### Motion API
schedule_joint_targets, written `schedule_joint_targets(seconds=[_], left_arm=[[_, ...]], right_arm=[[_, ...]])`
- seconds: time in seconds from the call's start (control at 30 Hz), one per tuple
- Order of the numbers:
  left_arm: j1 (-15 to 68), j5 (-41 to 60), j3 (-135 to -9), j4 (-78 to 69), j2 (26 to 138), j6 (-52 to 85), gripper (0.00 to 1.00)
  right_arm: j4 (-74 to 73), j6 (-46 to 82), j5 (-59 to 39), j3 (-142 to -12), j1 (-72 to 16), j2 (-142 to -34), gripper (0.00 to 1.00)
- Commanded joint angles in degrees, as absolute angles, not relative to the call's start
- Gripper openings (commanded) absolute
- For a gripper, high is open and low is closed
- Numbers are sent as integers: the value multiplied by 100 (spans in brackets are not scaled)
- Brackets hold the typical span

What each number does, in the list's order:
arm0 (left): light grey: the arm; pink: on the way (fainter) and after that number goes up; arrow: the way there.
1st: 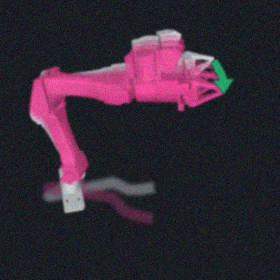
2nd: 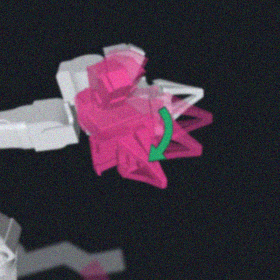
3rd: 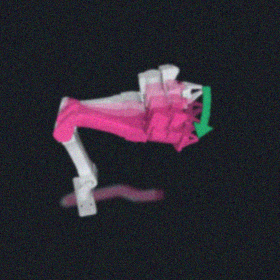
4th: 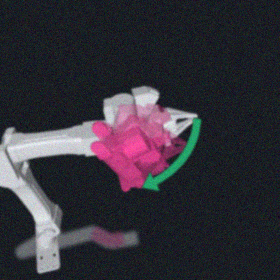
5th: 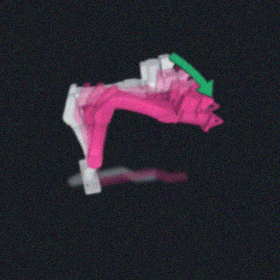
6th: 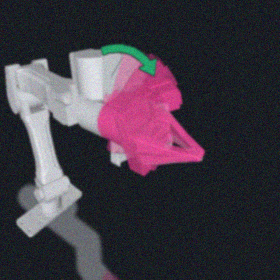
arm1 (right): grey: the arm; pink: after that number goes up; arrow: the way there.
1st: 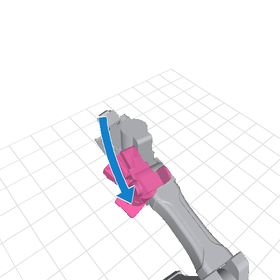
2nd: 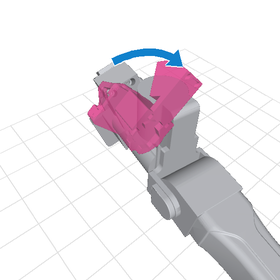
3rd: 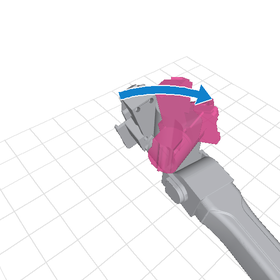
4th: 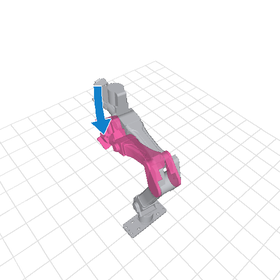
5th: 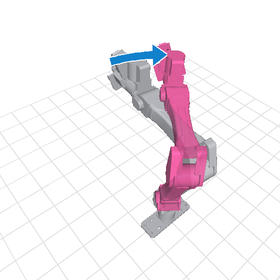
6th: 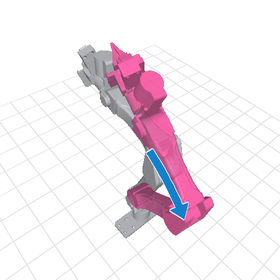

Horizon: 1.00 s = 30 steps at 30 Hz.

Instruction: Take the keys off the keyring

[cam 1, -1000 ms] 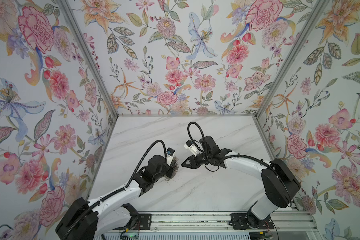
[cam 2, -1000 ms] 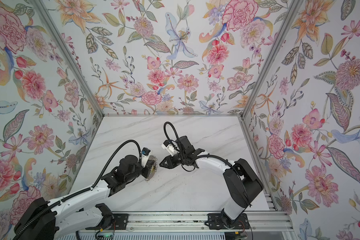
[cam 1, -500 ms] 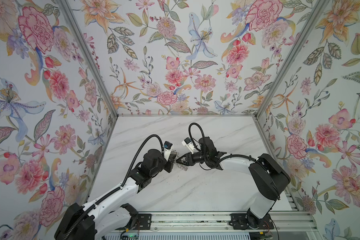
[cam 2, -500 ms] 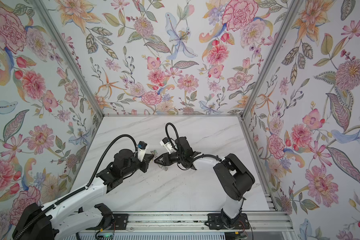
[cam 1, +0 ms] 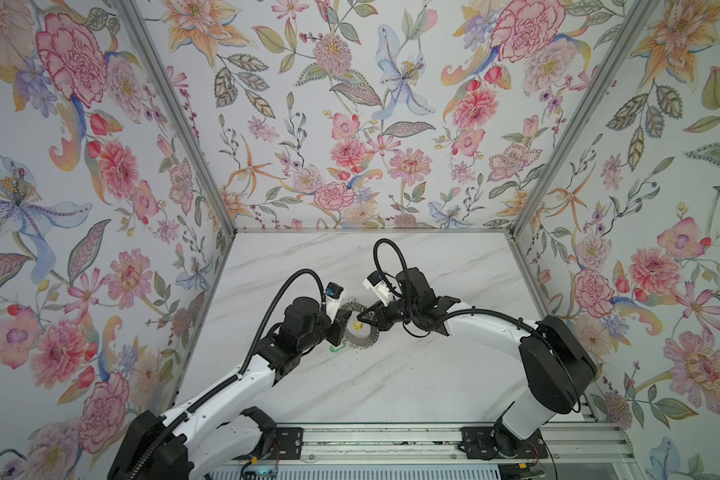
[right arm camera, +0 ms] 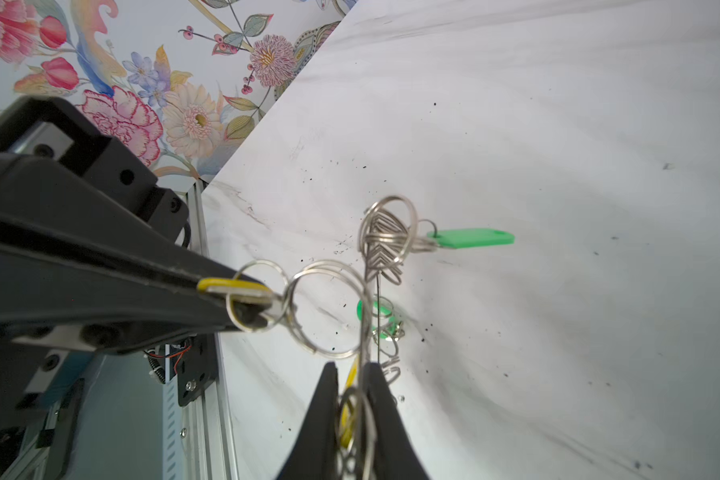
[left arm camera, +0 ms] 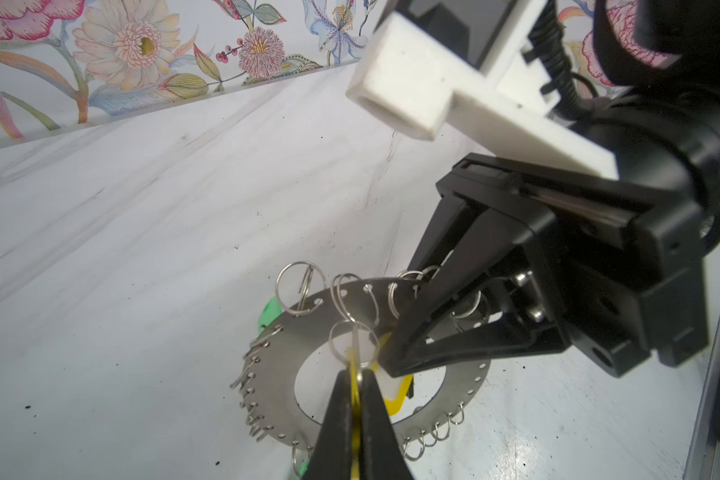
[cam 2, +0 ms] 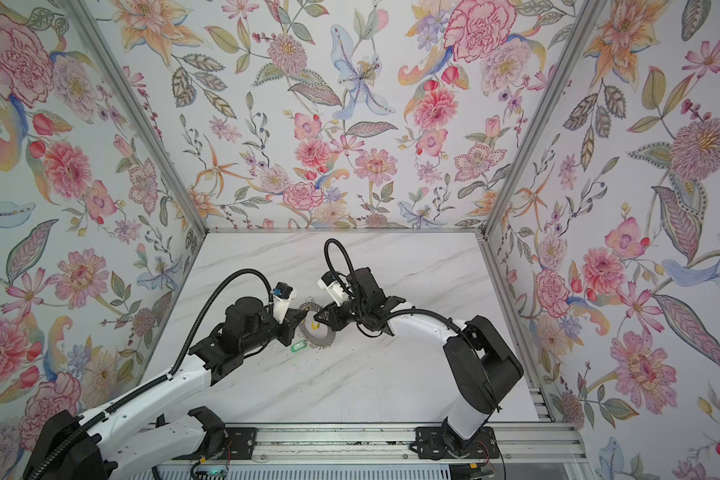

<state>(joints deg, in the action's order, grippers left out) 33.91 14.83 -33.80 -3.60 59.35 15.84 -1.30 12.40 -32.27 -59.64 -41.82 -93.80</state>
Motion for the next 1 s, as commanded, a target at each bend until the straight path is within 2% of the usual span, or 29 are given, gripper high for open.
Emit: schedule_joint_targets(seconds=[0.0, 0.23, 0.57, 0.97], left_arm=[[3252, 1450, -3463, -426, 5754, 1591, 0], [3246, 1485, -3437, -484, 5795, 1608, 0], [3235, 1622, -3412, -650, 5714, 1687, 0], [3236, 1941, -3419, -984, 5610, 1845, 0]], right_arm=[[885, 648, -1898, -6077, -4094, -9158, 9], [984, 206, -932, -5938, -4261, -8702, 8], [614, -252, -815, -5441, -4429, -8105, 10], [606, -847, -5, -5211, -4858, -7649, 9]])
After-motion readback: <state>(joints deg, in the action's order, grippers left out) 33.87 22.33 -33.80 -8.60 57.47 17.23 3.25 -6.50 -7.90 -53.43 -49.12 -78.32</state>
